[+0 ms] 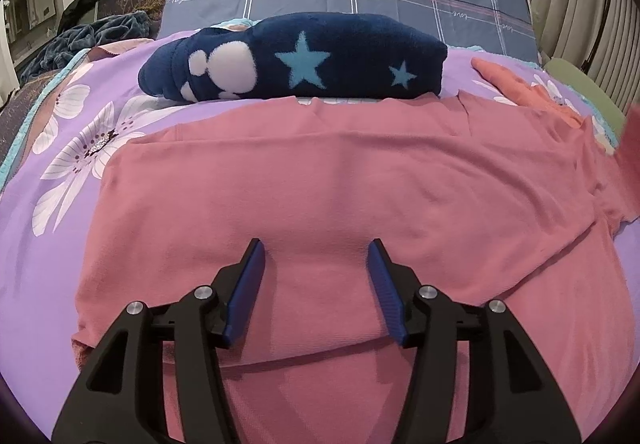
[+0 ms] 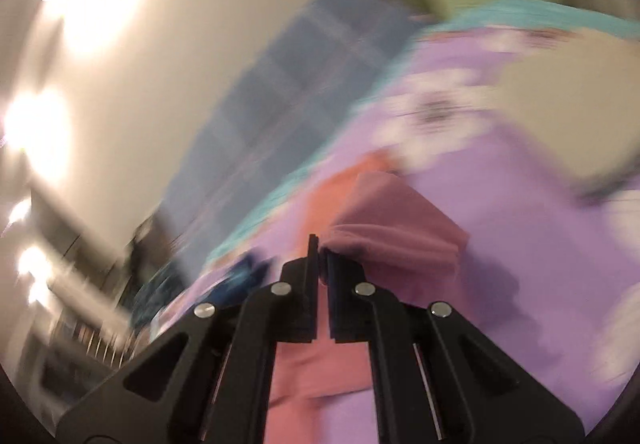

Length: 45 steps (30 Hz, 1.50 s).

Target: Fold small clothes

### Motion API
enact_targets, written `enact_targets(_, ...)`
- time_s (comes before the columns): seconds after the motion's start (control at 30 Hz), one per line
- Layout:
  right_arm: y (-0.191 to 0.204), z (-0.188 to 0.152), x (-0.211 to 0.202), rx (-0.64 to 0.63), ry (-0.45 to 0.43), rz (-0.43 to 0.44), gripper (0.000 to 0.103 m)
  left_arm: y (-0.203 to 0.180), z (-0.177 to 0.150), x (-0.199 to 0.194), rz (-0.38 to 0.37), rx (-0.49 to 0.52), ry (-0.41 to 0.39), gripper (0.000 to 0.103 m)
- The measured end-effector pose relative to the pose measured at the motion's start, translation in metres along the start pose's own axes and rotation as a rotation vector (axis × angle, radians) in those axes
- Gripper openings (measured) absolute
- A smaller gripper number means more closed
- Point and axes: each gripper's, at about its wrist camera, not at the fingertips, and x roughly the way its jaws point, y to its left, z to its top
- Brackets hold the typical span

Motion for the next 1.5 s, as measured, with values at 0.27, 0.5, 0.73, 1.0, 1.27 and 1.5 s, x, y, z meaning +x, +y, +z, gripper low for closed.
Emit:
enact_targets(0.27,0.126,-0.152,0.108,-0.428,0.394,0.160,0.004,0.014,-0.001,-0.003,-0.106,-0.068,-0.015,0.060)
enact_targets(0.5,0.094,-0.194,0.133,-0.369,0.566,0.096,0.010,0.031,-0.003,-0.004,-0.222,-0.160,-0.034,0.060)
enact_targets(0.73,0.099,-0.178,0.151,-0.209,0.505,0.077,0.028,0.037,-0.003,-0.005,-0.260,-0.193,-0.044,0.060)
enact_targets(1.0,0.169,-0.211,0.115,-0.751,0.510,0.234,0.030,0.062,-0.011,-0.009,-0.416,-0.326,-0.088,0.059)
enact_targets(1.27,0.101,-0.186,0.100,-0.523,0.550,0.147,0.033,0.025,-0.003,-0.014,-0.562,-0.246,-0.016,0.052)
enact_targets(1.5,0.055,-0.187,0.103,-0.380,0.561,0.129,0.032,-0.032,0.014,0.004,-0.462,-0.082,0.080,0.004)
